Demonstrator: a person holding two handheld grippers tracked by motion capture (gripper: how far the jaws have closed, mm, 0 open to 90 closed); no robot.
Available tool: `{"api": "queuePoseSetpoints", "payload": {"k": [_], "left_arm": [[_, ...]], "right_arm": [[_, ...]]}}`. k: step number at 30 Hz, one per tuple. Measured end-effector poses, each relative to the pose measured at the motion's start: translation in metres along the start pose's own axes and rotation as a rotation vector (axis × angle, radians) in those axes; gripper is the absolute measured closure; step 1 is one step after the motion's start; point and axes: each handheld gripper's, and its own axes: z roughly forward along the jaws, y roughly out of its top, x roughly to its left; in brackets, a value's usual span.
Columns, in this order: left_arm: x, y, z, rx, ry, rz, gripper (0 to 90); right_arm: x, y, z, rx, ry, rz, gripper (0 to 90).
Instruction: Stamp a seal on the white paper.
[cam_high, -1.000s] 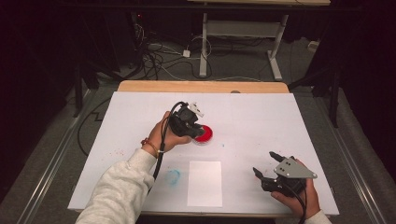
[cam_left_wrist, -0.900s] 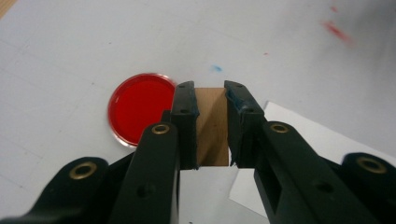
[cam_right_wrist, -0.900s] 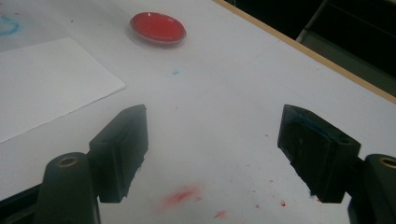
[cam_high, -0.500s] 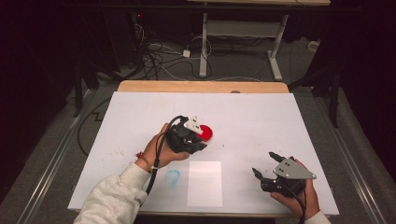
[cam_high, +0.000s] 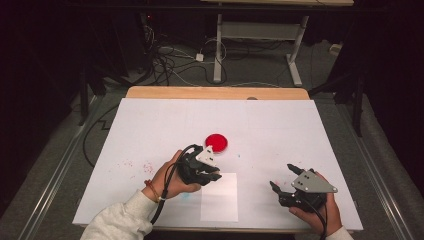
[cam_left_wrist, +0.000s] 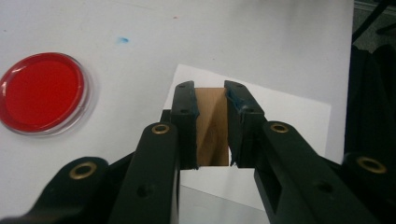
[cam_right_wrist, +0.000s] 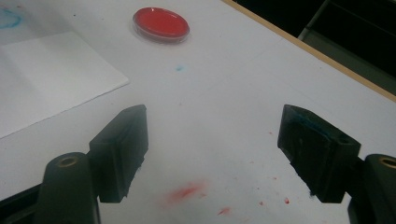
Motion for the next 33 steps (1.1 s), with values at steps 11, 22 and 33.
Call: {"api": "queuePoseSetpoints", "payload": {"k": [11,22,33], "left_arm": [[-0.019,-0.008,0.021,0.05,-0.06,0.035,73.8],[-0.03,-0.011,0.04,0.108,-0.067,0.062,73.8],[-0.025,-0.01,0.046,0.138,-0.045,0.073,73.8]], "right_arm": [[0.003,0.0,0.001,0.01,0.009,-0.015,25.2],[0.003,0.0,0.001,0.011,0.007,-0.018,25.2],[0.004,0.0,0.001,0.015,0.012,-0.024,25.2]]}}
